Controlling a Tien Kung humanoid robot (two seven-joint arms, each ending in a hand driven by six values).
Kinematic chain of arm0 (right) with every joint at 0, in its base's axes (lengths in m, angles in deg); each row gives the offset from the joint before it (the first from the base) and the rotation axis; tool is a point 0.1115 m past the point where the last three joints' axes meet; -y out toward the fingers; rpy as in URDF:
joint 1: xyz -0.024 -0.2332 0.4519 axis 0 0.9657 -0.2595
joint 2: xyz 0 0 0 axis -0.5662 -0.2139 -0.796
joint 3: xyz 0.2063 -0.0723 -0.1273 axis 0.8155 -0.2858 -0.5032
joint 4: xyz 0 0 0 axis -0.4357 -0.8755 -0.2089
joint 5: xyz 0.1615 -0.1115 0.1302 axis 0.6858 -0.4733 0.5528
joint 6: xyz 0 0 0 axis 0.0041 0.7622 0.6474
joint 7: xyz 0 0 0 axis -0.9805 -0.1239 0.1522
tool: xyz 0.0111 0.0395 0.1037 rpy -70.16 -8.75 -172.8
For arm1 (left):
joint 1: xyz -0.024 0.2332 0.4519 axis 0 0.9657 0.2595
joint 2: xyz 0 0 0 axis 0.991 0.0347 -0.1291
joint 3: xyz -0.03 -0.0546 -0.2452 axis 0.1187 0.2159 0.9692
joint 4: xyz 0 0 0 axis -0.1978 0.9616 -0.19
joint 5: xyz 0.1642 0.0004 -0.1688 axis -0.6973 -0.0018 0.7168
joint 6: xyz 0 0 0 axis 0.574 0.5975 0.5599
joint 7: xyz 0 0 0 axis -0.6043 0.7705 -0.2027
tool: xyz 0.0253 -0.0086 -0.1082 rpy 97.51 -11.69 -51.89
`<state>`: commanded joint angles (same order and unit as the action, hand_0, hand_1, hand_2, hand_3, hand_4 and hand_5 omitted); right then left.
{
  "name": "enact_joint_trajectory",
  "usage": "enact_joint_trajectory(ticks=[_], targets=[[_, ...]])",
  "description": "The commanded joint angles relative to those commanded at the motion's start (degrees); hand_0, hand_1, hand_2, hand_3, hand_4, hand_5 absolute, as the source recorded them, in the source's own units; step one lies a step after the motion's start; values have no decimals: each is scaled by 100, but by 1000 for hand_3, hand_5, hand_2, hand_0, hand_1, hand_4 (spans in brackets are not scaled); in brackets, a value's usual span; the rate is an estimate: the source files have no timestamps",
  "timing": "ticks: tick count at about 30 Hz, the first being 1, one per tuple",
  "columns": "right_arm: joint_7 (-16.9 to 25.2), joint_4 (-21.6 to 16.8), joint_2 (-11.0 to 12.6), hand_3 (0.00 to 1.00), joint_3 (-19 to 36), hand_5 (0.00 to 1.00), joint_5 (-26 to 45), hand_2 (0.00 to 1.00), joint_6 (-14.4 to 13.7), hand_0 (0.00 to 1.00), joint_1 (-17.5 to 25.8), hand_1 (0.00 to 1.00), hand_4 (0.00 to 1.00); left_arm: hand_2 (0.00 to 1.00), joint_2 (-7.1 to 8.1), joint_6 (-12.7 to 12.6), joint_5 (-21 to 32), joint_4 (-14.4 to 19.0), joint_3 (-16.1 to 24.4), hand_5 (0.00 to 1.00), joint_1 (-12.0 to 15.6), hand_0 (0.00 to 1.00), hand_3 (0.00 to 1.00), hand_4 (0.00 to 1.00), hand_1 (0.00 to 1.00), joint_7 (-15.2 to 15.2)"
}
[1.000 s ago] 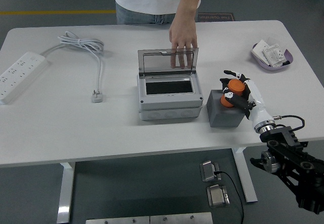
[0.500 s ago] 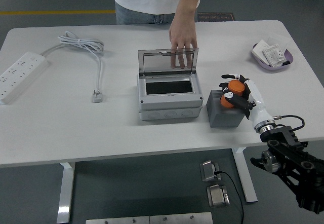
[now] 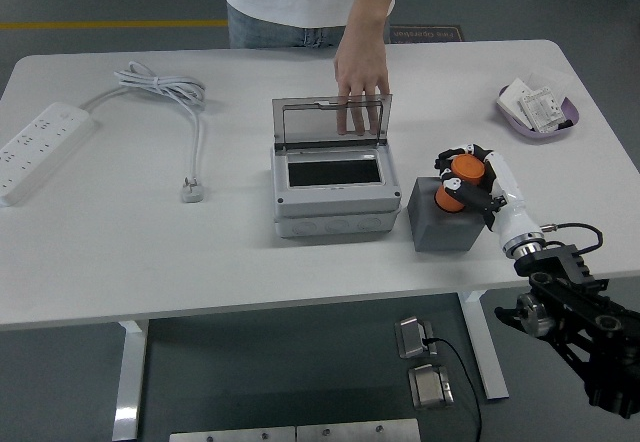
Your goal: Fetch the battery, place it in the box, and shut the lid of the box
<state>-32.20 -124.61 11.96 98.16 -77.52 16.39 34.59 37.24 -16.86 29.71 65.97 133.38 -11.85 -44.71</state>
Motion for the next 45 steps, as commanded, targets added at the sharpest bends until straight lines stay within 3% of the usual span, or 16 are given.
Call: enact_joint_trajectory(ticks=[2, 3, 8, 9, 14, 15, 20, 21, 26, 27, 38, 45], targets=[[7, -4, 1, 271, 2, 2, -2, 443, -12, 782, -2, 653, 205, 673, 0, -1, -5, 0, 4, 213, 1, 670, 624, 627, 712, -1], [9, -6, 1, 269, 4, 2, -4, 360, -16, 764, -3, 567, 148, 672, 1, -2, -9, 1, 7, 213, 2, 671, 624, 627, 712, -2], [23, -21, 3, 269, 16, 2, -5, 360, -37, 764, -11, 567, 148, 672, 3, -10, -32, 1, 25, 213, 5, 671, 624, 627, 712, -4], [26, -23, 2, 269, 20, 2, -6, 418, -39, 600, -12, 349, 161, 673, 3, -12, -37, 1, 29, 214, 5, 672, 624, 628, 712, -4], [35, -29, 1, 269, 33, 2, -8, 418, -37, 600, -16, 349, 161, 673, 5, -20, -50, 1, 39, 214, 7, 672, 624, 628, 712, -4], [36, -31, 1, 271, 34, 2, -10, 462, -35, 506, -16, 350, 158, 673, 5, -22, -54, 1, 42, 212, 7, 672, 624, 627, 712, -4], [44, -39, 0, 271, 36, 2, -14, 462, -36, 506, -15, 350, 158, 673, 3, -32, -69, 1, 51, 212, 13, 672, 624, 627, 712, -4], [45, -40, 0, 272, 38, 2, -15, 485, -36, 352, -15, 369, 150, 674, 3, -34, -72, 0, 52, 212, 14, 672, 624, 627, 713, -3], [44, -48, -1, 272, 46, 2, -25, 485, -36, 352, -12, 369, 150, 674, 4, -48, -95, -1, 66, 212, 18, 672, 624, 627, 713, 1], [45, -50, -1, 272, 49, 2, -26, 495, -36, 284, -11, 374, 142, 674, 4, -52, -102, -1, 71, 212, 19, 672, 624, 628, 715, 1], [45, -126, 5, 272, 115, 2, -60, 503, -43, 248, -26, 373, 134, 678, -2, -115, -155, -8, 98, 210, 13, 672, 624, 627, 717, 27], [10, -364, 50, 272, 176, 2, -136, 505, -83, 214, -41, 373, 129, 684, -7, -134, -173, -7, 113, 210, 16, 669, 624, 629, 723, 28]])
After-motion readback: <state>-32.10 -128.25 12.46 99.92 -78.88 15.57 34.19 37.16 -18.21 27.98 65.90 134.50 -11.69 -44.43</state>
